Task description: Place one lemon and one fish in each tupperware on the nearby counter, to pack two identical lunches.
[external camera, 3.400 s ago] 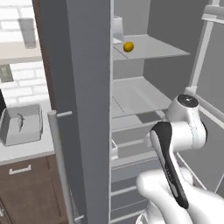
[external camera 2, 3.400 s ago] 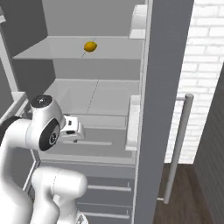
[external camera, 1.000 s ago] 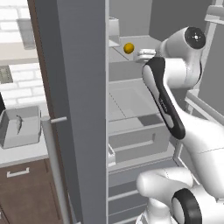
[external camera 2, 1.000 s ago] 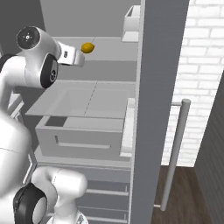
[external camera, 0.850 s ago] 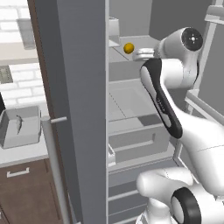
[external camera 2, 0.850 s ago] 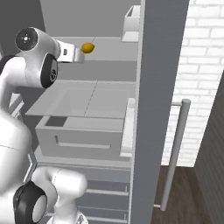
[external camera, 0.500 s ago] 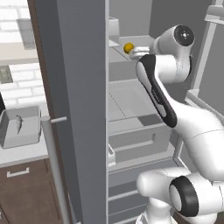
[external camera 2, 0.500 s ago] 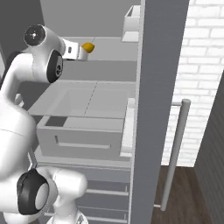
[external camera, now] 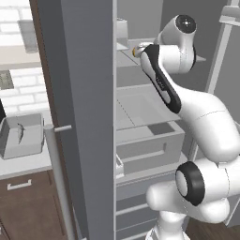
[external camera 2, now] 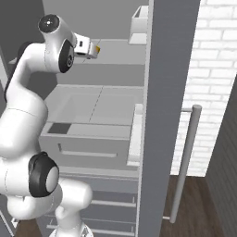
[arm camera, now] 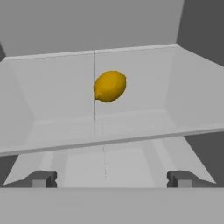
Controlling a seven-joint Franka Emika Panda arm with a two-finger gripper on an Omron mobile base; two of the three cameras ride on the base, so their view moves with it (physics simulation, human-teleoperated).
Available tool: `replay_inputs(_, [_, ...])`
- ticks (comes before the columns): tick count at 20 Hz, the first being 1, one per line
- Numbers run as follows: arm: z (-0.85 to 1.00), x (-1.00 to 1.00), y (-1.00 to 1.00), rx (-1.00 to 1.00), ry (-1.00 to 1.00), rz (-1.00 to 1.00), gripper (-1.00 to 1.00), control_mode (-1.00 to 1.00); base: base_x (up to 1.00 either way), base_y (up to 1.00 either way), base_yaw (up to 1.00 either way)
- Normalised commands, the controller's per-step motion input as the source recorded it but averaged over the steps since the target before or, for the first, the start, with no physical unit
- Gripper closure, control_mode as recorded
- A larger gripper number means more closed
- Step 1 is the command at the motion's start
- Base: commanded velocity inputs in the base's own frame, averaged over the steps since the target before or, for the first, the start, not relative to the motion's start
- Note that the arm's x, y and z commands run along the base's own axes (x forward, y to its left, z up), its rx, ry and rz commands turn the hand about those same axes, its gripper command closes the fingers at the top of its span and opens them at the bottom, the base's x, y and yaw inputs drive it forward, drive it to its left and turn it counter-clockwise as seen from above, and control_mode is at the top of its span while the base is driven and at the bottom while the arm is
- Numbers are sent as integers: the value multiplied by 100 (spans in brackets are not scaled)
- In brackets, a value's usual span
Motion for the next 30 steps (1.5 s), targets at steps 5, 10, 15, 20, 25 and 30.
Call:
replay_inputs(5, [-22, 33, 0, -1, 0, 0, -100, -100, 0, 0, 0])
replay_inputs(10, [-2, 35, 0, -2, 0, 0, -100, -100, 0, 0, 0])
replay_inputs(15, [0, 41, 2, -1, 0, 0, -100, -100, 0, 0, 0])
replay_inputs(20, [0, 35, 6, -3, 0, 0, -100, -100, 0, 0, 0])
replay_inputs(25, [0, 25, 5, -2, 0, 0, -100, -100, 0, 0, 0])
replay_inputs(30, [0, 21, 0, -1, 0, 0, -100, -100, 0, 0, 0])
